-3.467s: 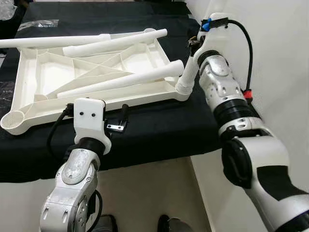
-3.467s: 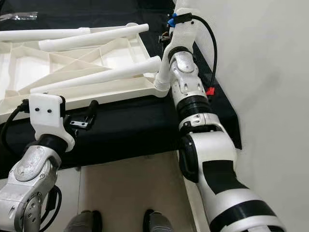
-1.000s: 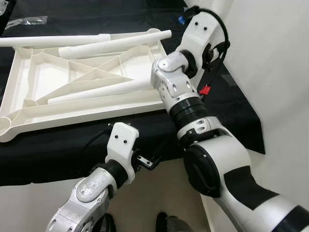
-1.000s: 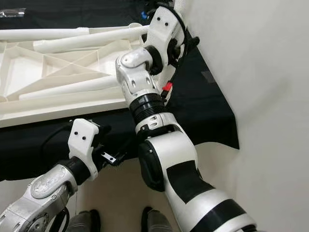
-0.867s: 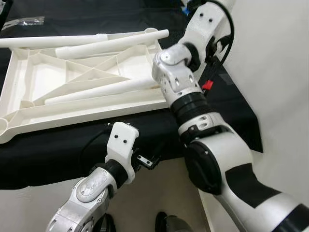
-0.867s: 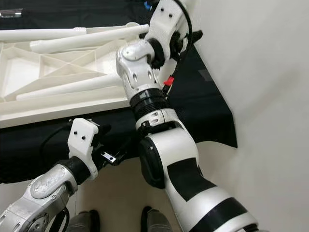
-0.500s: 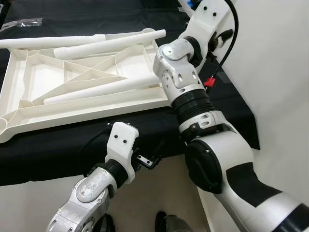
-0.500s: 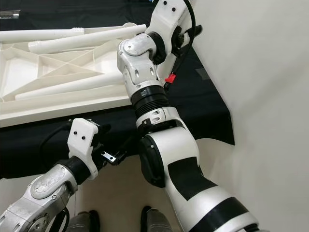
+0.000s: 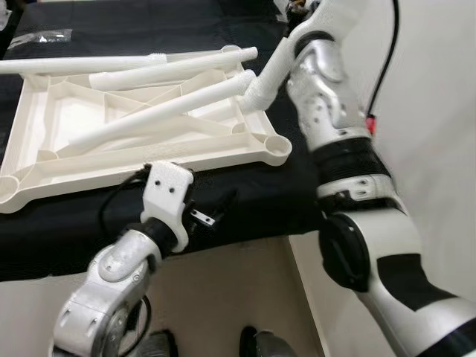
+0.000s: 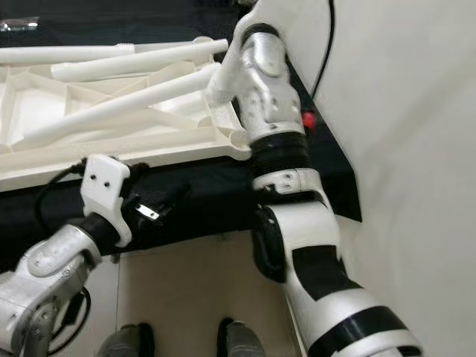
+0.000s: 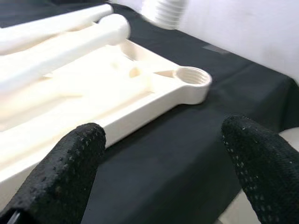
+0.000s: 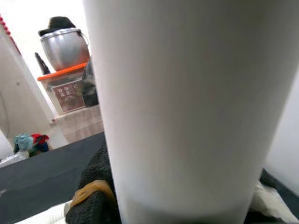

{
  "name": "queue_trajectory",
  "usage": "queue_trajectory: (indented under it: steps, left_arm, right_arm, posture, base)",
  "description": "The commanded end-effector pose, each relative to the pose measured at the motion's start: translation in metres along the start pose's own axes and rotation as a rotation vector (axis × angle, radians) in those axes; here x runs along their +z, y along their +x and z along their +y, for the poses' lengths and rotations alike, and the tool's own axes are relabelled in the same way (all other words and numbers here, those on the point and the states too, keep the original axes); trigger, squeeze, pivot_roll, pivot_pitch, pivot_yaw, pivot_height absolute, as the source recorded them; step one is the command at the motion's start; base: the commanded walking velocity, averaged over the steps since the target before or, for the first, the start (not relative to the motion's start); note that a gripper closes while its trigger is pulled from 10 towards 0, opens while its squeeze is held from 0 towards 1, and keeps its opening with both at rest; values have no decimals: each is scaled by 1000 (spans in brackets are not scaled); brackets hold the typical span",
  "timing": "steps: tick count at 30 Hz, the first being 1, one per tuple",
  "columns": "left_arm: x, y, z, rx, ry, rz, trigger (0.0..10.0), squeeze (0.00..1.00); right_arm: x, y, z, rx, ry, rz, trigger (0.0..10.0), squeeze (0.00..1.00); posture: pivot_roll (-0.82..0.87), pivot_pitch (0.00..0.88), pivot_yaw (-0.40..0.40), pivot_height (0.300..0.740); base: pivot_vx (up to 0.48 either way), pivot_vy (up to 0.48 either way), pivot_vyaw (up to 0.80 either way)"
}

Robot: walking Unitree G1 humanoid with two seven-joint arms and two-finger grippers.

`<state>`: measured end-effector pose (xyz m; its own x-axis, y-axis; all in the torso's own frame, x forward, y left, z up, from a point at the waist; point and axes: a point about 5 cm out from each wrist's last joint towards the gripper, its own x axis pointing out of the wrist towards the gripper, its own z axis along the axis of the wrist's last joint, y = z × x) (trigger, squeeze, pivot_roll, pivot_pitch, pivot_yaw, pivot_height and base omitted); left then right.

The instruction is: Building children table

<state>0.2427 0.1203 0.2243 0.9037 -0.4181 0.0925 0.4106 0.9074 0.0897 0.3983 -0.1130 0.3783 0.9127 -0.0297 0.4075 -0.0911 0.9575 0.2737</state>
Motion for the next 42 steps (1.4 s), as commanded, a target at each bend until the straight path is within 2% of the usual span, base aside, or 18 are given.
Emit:
queue_trajectory:
  steps: [1, 4, 5, 7, 8, 9, 10, 11, 13, 19, 20, 25, 27, 29, 36, 42]
  left_arm:
    - [2, 2, 6, 2, 35, 4, 10000, 0]
    - [6, 5, 12, 5, 63, 4, 10000, 0]
    - [9, 9, 18, 10, 92, 5, 10000, 0]
    - [12, 15, 24, -17, 133, 19, 10000, 0]
    - [12, 15, 24, -17, 133, 19, 10000, 0]
    - [12, 17, 24, -35, 137, 24, 10000, 922]
    - [12, 17, 24, -35, 137, 24, 10000, 922]
    - [11, 19, 23, -60, 141, 29, 10000, 1000]
    - [7, 23, 14, -130, 163, 39, 10000, 1000]
    - [-12, 28, -1, -191, 200, 113, 10000, 1000]
    - [-18, 28, -4, -204, 213, 134, 10000, 0]
    - [-23, 29, -5, -205, 240, 146, 10000, 0]
    - [-16, 33, -1, -162, 287, 104, 10000, 0]
    - [-11, 34, 2, -142, 314, 84, 10000, 0]
    - [1, 35, 3, -135, 342, 48, 10000, 0]
    - [-6, 28, 0, -135, 342, 81, 10000, 0]
  right_arm:
    - [-1, -3, -3, 115, 29, 25, 10000, 0]
    - [-6, -7, -8, 173, 38, 49, 10000, 0]
    - [-12, -12, -9, 236, 58, 79, 10000, 0]
    - [-20, -27, 0, 350, 117, 127, 10000, 0]
    - [-20, -27, 0, 350, 117, 127, 10000, 0]
    - [-22, -32, 4, 387, 128, 136, 10000, 0]
    - [-22, -32, 4, 387, 128, 136, 10000, 0]
    - [-24, -37, 9, 416, 139, 147, 10000, 0]
    - [-29, -45, 17, 455, 148, 172, 10000, 0]
    - [-33, -59, 34, 541, 177, 207, 10000, 0]
    - [-33, -63, 38, 560, 185, 216, 10000, 0]
    - [-31, -71, 45, 603, 207, 232, 10000, 0]
    - [-31, -81, 51, 653, 219, 252, 10000, 0]
    - [-31, -83, 53, 665, 220, 258, 10000, 0]
    - [-33, -88, 53, 681, 222, 277, 10000, 0]
    - [-35, -86, 49, 655, 213, 293, 10000, 0]
  posture:
    - [35, 159, -69, 740]
    - [38, 156, -66, 740]
    - [43, 155, -63, 740]
    - [41, 153, -54, 740]
    - [41, 153, -54, 740]
    - [41, 152, -54, 740]
    - [41, 152, -54, 740]
    - [42, 149, -50, 740]
    - [42, 149, -50, 740]
    - [36, 142, -47, 740]
    - [36, 142, -47, 740]
    - [31, 142, -42, 740]
    - [29, 137, -44, 740]
    - [29, 134, -42, 740]
    - [37, 125, -47, 740]
    - [37, 121, -47, 740]
  base:
    - [0, 0, 0]
    - [0, 0, 0]
    - [0, 0, 0]
    - [0, 0, 0]
    - [0, 0, 0]
    - [0, 0, 0]
    - [0, 0, 0]
    - [0, 0, 0]
    - [0, 0, 0]
    - [0, 0, 0]
    - [0, 0, 0]
    - [0, 0, 0]
    - [0, 0, 0]
    - [0, 0, 0]
    - [0, 0, 0]
    - [0, 0, 0]
